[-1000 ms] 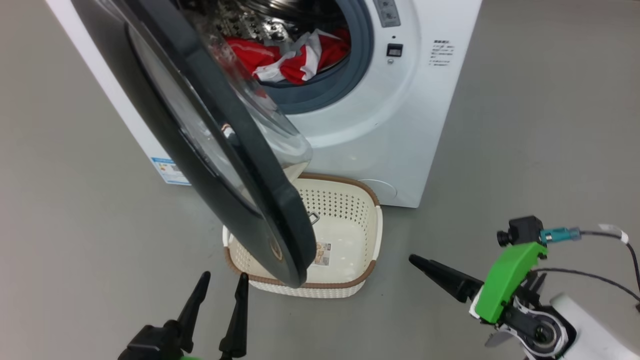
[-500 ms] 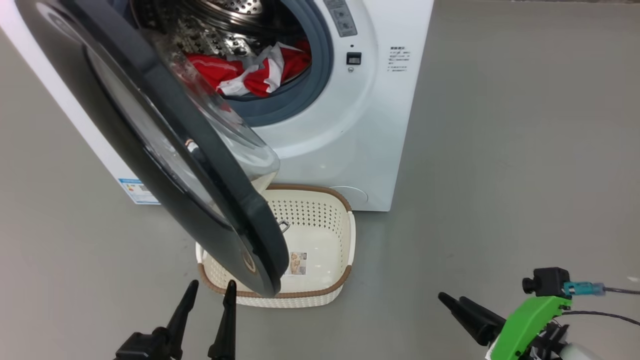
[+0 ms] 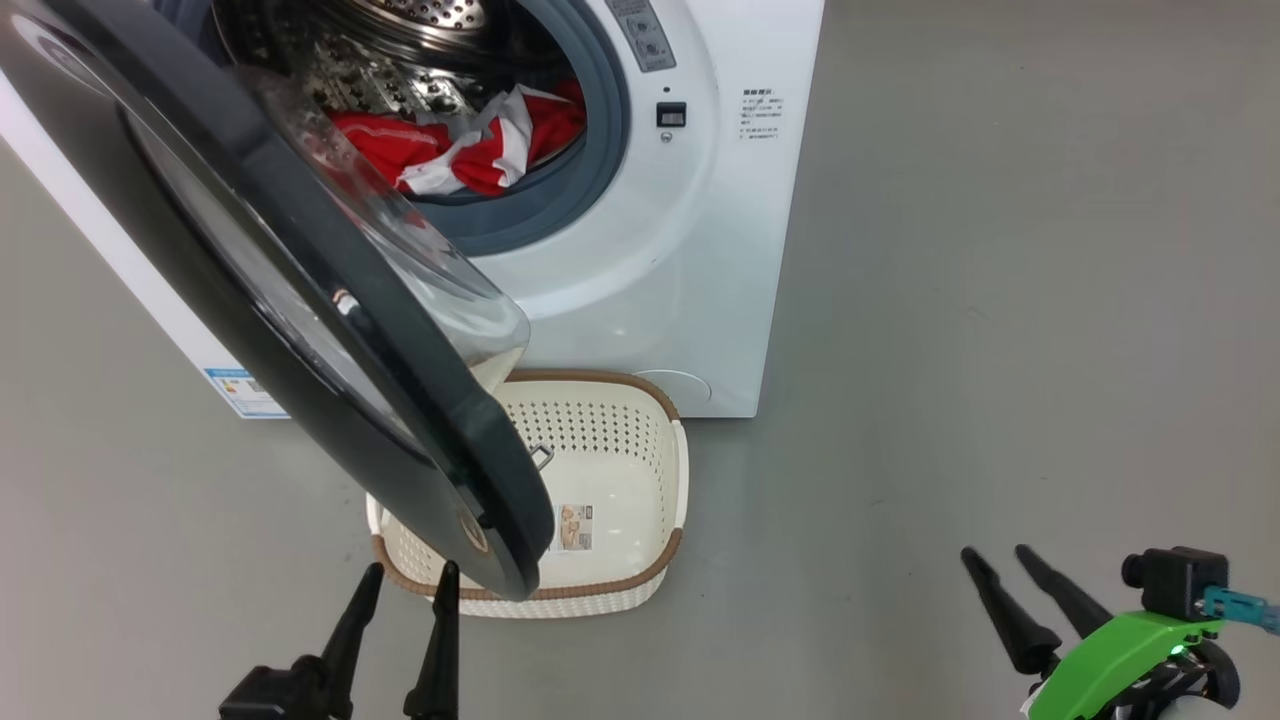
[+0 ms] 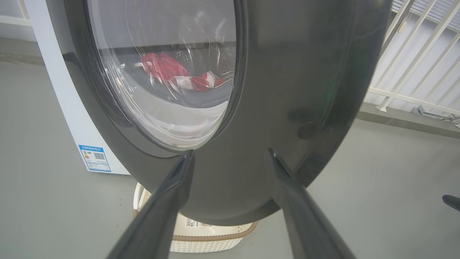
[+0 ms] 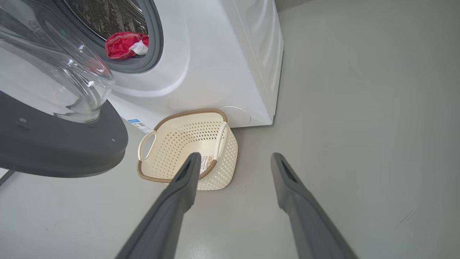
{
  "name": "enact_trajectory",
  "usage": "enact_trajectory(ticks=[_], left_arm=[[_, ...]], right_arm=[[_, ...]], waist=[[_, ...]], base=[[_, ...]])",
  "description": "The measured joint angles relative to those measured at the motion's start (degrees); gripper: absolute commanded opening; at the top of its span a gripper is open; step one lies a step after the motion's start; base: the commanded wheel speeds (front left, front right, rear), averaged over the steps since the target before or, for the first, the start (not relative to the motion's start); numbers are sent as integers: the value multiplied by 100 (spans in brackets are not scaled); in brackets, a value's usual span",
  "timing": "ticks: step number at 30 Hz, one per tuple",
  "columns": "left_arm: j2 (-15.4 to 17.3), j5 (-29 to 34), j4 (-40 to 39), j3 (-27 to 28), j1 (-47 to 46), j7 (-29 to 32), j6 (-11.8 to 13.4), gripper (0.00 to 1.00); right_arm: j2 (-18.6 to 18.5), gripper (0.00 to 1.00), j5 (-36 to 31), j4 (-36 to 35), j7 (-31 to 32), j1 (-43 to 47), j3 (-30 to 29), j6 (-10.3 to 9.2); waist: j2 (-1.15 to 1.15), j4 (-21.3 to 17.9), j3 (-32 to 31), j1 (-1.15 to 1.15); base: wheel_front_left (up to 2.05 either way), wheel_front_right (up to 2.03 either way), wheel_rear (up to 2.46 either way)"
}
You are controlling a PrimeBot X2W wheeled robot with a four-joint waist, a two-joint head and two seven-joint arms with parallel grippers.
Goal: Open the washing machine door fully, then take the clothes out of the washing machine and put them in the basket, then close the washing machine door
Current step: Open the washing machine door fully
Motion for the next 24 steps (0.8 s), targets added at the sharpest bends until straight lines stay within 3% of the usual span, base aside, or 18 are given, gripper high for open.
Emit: enact_trajectory(ticks=[8, 17, 24], left_arm=[[-1, 41, 13, 5, 0, 0, -8, 100], [0, 44, 13, -5, 3, 0, -8, 100], [1, 83, 15, -21, 3, 0, -8, 100]], right_arm=[[635, 100, -1770, -305, -7, 692, -1738, 0], [1411, 100, -3787, -1294, -8, 1373, -3377, 2], [1862, 100, -4412, -2060, -26, 1795, -4090, 5]], waist=[[0, 6, 9, 0], [0, 33, -17, 0], [0, 83, -28, 0]], base=[[0, 0, 0], [0, 0, 0], [0, 0, 0]])
